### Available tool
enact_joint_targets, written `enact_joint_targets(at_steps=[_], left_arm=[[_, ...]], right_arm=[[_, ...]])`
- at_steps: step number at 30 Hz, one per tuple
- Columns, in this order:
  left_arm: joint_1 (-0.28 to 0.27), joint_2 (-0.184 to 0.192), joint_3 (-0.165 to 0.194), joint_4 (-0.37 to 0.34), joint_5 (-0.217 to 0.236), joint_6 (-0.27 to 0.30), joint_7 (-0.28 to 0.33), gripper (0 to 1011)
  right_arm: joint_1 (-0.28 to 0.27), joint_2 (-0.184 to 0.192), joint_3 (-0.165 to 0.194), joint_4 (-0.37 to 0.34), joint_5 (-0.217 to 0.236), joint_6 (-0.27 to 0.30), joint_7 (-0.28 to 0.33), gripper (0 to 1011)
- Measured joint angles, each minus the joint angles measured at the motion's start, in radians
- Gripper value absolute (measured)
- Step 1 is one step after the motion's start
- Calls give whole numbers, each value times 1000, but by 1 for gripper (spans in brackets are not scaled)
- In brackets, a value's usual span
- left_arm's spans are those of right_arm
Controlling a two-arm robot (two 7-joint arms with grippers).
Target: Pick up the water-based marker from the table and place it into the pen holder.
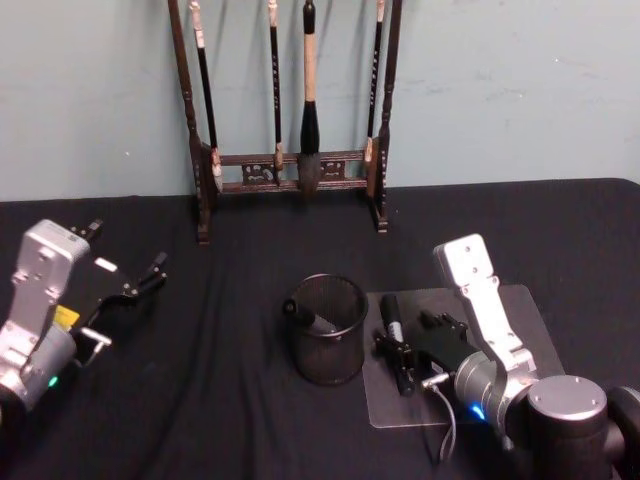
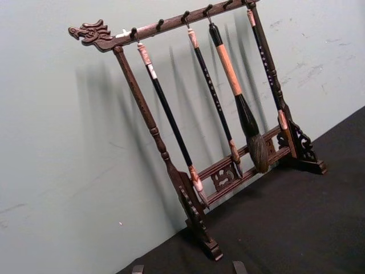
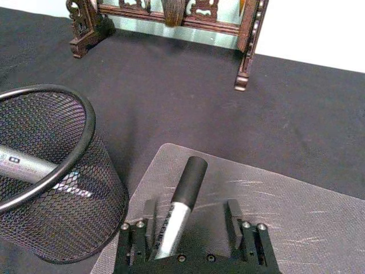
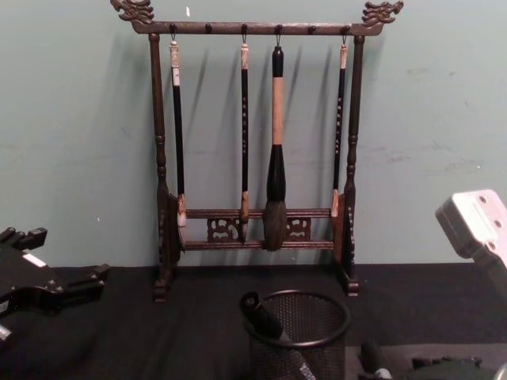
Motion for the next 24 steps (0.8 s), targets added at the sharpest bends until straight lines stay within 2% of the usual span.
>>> enact_joint_targets(at_steps=[3, 6, 10, 13, 17, 20, 24], left_arm=[[0, 0, 0, 0, 0, 0, 0, 1009], [0, 0, 0, 0, 0, 0, 0, 1009], [0, 0, 0, 0, 0, 0, 0, 1009], [0, 0, 0, 0, 0, 0, 0, 1009], [0, 0, 0, 0, 0, 0, 0, 1009], [0, 0, 0, 0, 0, 0, 0, 1009], [0, 0, 0, 0, 0, 0, 0, 1009]], right_arm=[[0, 0, 0, 0, 0, 0, 0, 704], [0, 0, 0, 0, 0, 0, -1, 648], [0, 0, 0, -1, 0, 0, -1, 481], [0, 0, 0, -1, 0, 0, -1, 413], [0, 0, 0, -1, 0, 0, -1, 254], [0, 0, 0, -1, 0, 0, -1, 212], [0, 0, 0, -1, 0, 0, -1, 209]])
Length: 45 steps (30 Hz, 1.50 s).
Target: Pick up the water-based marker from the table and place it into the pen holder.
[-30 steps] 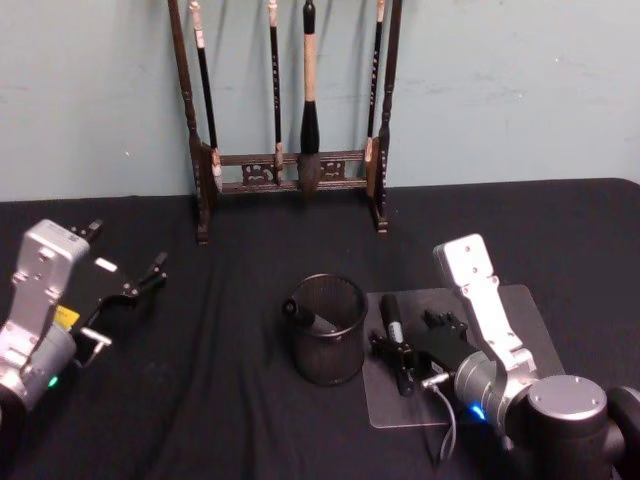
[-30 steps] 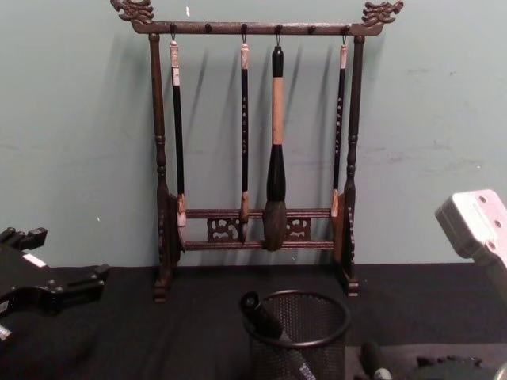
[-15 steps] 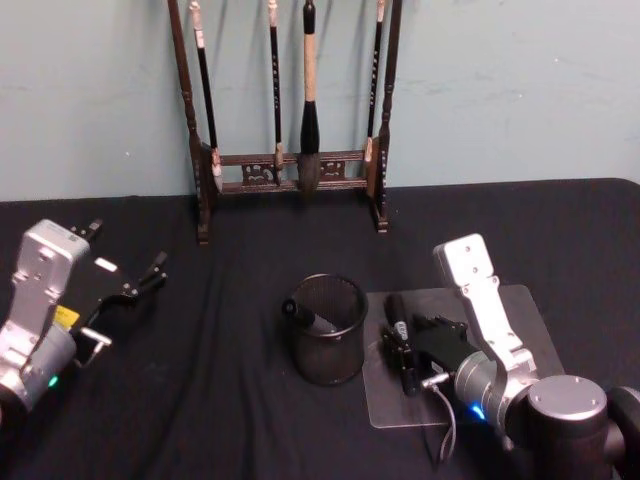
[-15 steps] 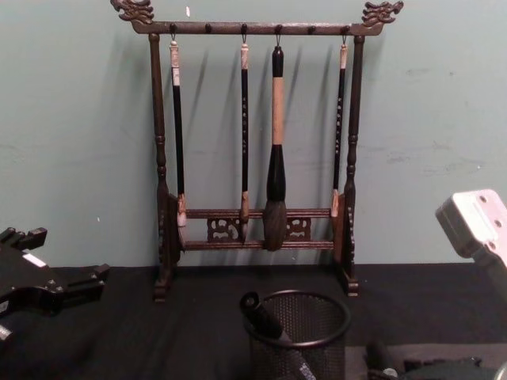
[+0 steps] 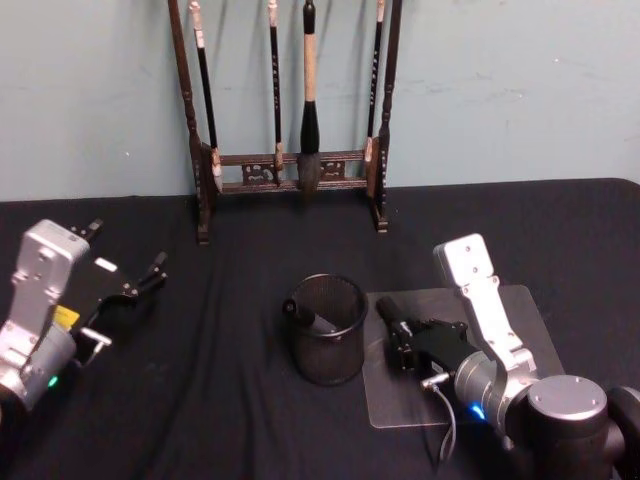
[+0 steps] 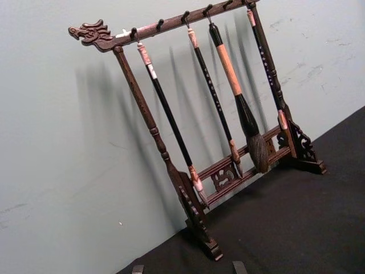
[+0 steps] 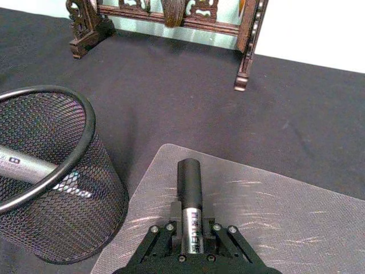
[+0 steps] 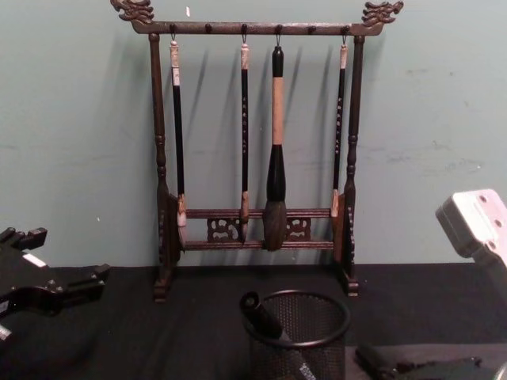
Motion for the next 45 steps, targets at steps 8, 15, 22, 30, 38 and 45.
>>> enact_joint_targets(at_steps=[8, 15, 22, 30, 38, 45], left_arm=[[0, 0, 0, 0, 0, 0, 0, 1009], [0, 0, 0, 0, 0, 0, 0, 1009], [0, 0, 0, 0, 0, 0, 0, 1009], [0, 0, 0, 0, 0, 0, 0, 1009], [0, 0, 0, 0, 0, 0, 0, 1009], [0, 0, 0, 0, 0, 0, 0, 1009]], right_arm=[[0, 0, 0, 0, 1, 0, 0, 209], [-7, -2, 14, -2, 22, -31, 15, 209], [-21, 4, 25, -12, 61, -98, 37, 209], [-40, 16, 26, -25, 98, -187, 43, 209], [-52, 34, 10, -34, 107, -269, 33, 209], [-63, 52, -10, -41, 101, -339, 29, 209]])
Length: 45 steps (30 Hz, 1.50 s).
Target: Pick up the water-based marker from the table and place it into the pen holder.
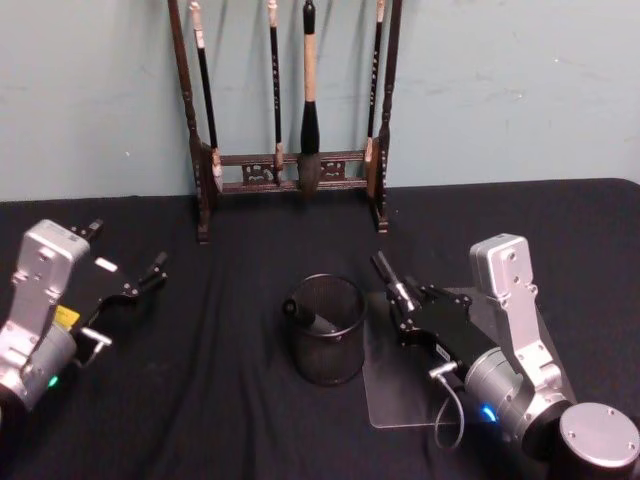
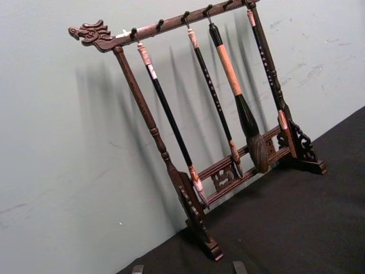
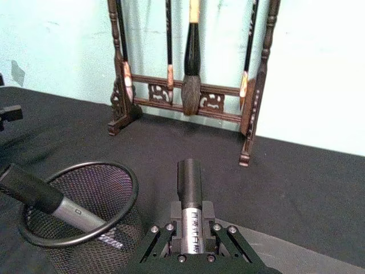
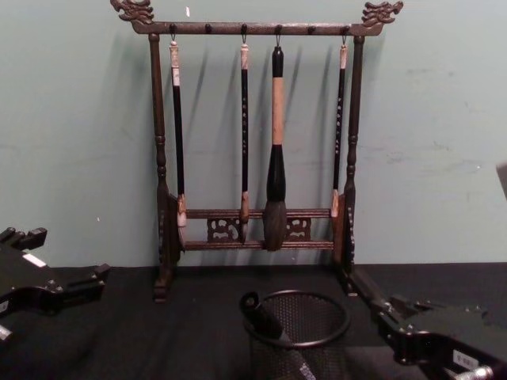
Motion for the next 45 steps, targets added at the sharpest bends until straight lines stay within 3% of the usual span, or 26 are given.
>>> enact_joint_targets(at_steps=[18, 27, 33, 45], left_arm=[[0, 0, 0, 0, 0, 0, 0, 1009], [0, 0, 0, 0, 0, 0, 0, 1009], [0, 0, 0, 0, 0, 0, 0, 1009], [0, 0, 0, 0, 0, 0, 0, 1009]], right_arm=[[-14, 20, 3, -21, 49, -99, 11, 209], [0, 38, -2, -21, 92, -144, 52, 209], [29, 48, -24, 10, 94, -213, 73, 209], [83, 44, -65, 50, 100, -230, 100, 209]])
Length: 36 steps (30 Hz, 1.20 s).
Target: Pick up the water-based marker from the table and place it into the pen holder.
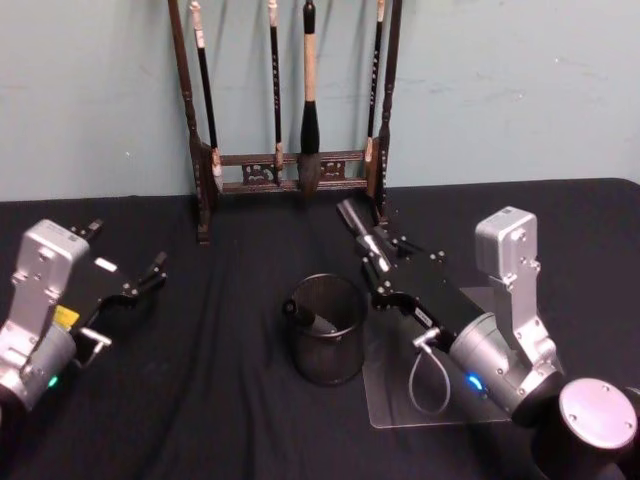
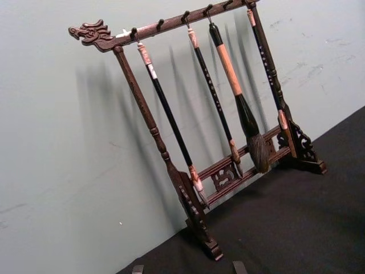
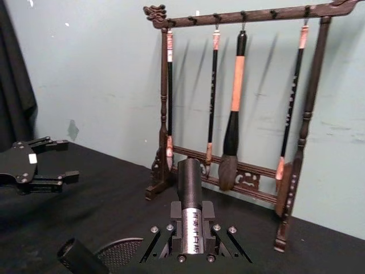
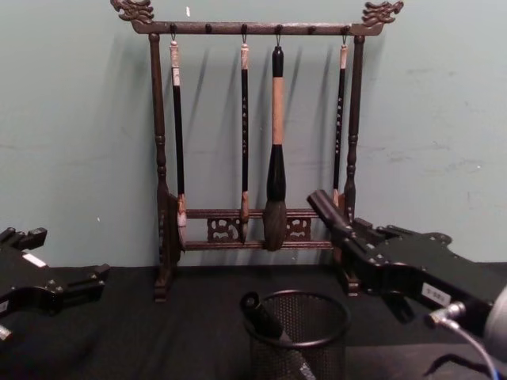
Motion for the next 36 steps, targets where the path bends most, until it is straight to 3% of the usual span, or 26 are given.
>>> enact_joint_targets(at_steps=[16, 36], left_arm=[[0, 0, 0, 0, 0, 0, 0, 1009], [0, 0, 0, 0, 0, 0, 0, 1009]], right_arm=[[64, -14, -56, 53, 1, -14, 18, 209], [129, -39, -97, 131, -8, -32, 33, 209]])
